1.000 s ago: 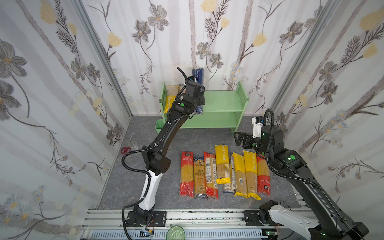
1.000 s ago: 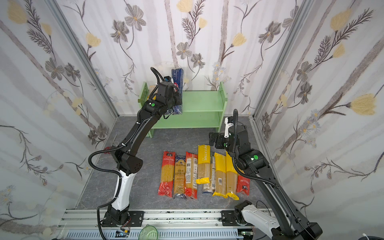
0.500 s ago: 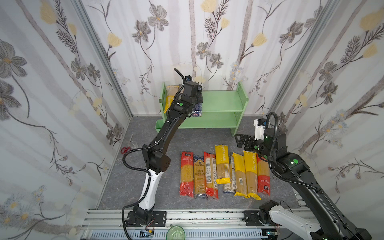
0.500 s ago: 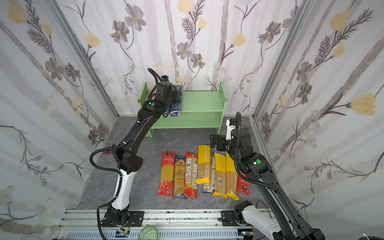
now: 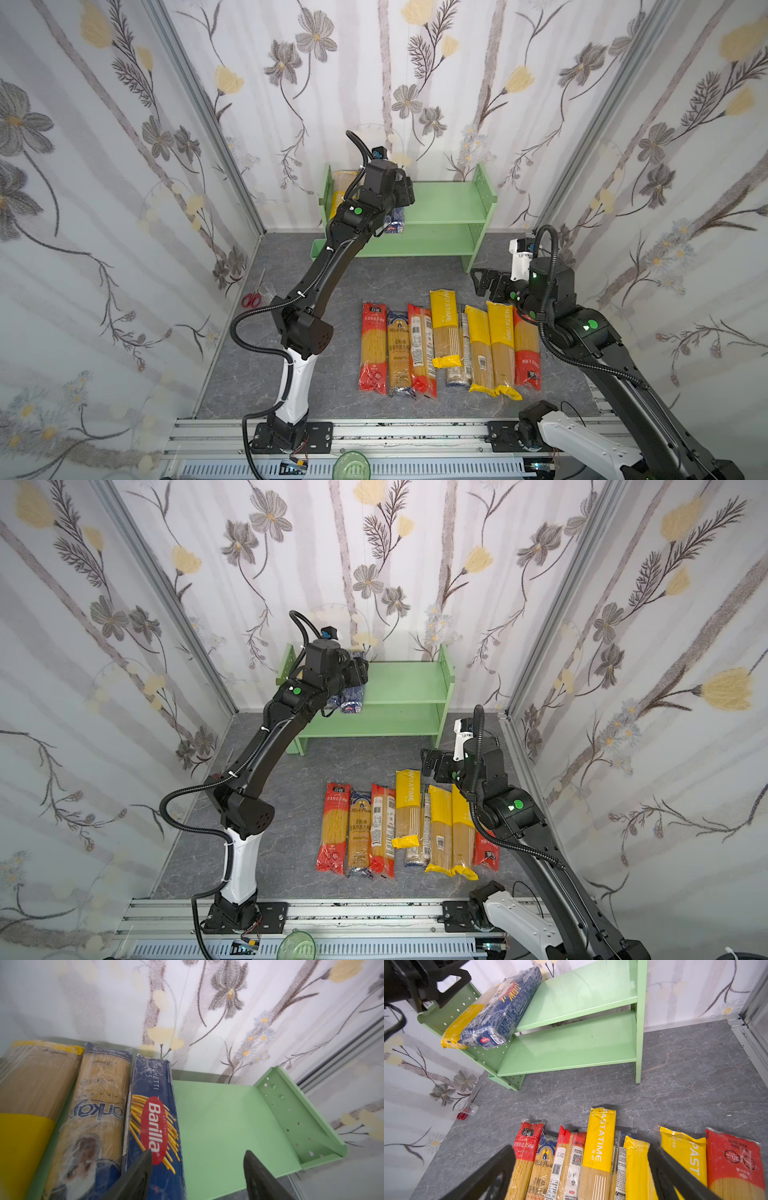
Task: Place and organize the pasta boxes and bags onto the shelf
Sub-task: 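Stand the Barilla box beside the Anko bag and open the left gripper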
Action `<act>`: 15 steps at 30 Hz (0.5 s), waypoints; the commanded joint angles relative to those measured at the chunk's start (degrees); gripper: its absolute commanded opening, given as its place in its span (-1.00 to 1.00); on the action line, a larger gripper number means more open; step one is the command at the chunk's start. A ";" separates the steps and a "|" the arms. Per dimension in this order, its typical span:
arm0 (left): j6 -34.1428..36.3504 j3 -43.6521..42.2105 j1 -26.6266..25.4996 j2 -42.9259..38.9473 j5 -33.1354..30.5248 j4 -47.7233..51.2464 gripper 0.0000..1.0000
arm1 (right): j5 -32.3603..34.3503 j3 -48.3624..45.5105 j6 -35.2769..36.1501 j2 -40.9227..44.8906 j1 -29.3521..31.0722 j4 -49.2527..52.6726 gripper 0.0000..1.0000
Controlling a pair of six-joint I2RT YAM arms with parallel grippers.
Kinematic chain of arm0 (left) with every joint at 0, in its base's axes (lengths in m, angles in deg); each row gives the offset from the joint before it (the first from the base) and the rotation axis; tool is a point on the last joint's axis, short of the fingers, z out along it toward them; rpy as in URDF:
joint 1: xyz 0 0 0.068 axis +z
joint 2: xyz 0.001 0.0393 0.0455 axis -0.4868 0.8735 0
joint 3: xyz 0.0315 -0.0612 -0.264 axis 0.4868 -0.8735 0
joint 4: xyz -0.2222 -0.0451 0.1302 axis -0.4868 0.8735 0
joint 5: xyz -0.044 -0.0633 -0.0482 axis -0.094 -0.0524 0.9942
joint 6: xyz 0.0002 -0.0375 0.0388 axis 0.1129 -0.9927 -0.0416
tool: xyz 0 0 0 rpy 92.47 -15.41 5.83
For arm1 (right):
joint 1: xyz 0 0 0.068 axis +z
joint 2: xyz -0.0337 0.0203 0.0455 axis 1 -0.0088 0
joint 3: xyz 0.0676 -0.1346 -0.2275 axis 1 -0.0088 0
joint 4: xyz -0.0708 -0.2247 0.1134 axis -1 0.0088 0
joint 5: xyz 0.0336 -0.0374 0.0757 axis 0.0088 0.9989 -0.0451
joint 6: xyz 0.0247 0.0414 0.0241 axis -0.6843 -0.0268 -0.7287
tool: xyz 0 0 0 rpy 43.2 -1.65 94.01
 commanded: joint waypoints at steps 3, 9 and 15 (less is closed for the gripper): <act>0.64 -14.16 -3.78 -9.73 -4.73 -0.96 0.69 | 0.67 -1.61 -2.12 0.29 0.59 0.08 0.99; -1.82 -33.16 -9.62 -21.83 -10.07 -2.69 1.00 | 1.43 -5.15 -5.34 1.88 5.03 -0.10 0.99; -9.50 -56.93 -10.89 -35.38 -5.65 -12.47 1.00 | 4.76 -12.04 -12.61 4.80 13.67 -1.49 0.99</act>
